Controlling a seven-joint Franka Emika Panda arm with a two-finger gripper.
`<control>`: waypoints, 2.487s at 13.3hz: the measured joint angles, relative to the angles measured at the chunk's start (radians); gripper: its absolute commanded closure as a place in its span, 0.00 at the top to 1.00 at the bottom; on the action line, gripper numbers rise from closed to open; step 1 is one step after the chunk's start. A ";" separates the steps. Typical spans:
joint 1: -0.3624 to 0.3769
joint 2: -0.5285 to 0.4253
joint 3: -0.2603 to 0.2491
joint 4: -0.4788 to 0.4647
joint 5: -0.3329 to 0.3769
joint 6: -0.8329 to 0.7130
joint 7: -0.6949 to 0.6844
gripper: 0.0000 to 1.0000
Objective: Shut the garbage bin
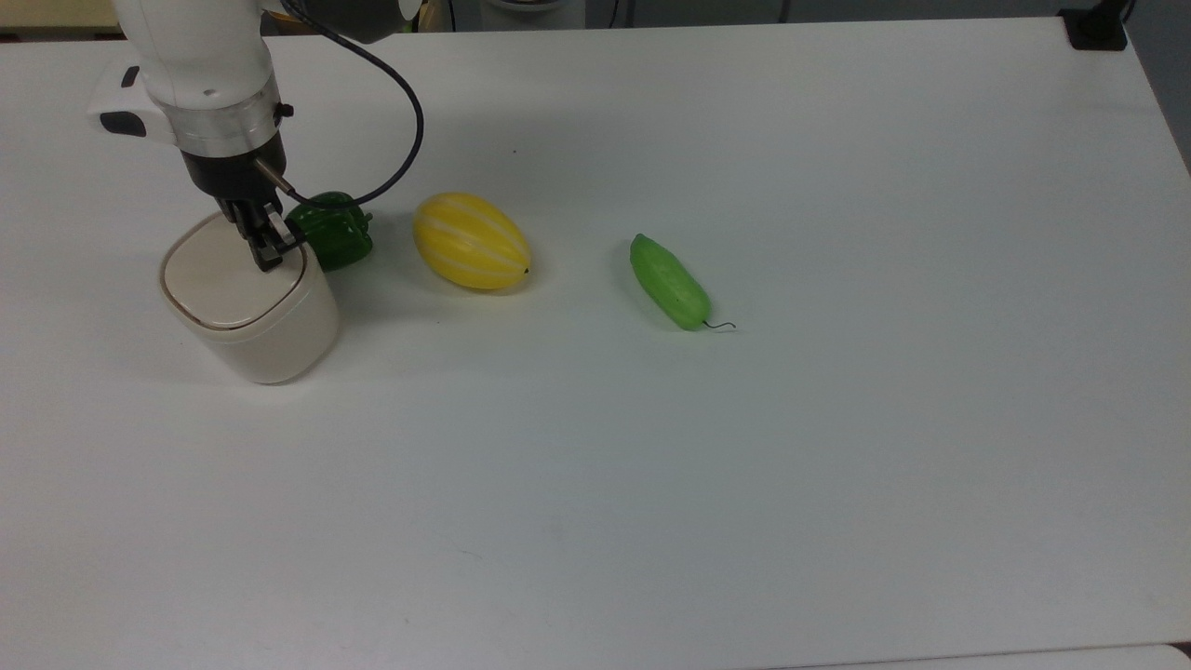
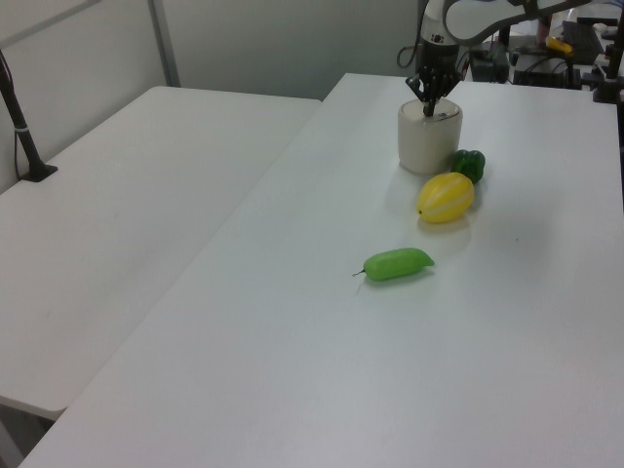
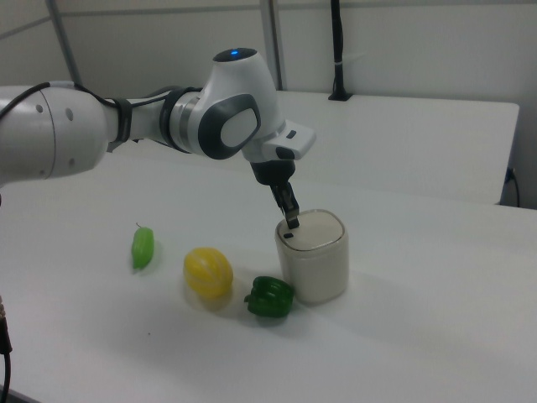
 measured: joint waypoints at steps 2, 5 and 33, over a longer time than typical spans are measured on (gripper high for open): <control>0.000 0.002 0.000 -0.002 0.000 0.000 0.000 0.00; 0.000 0.005 0.000 -0.001 0.000 0.000 0.000 0.00; 0.121 -0.527 0.022 -0.184 0.093 -0.672 -0.582 1.00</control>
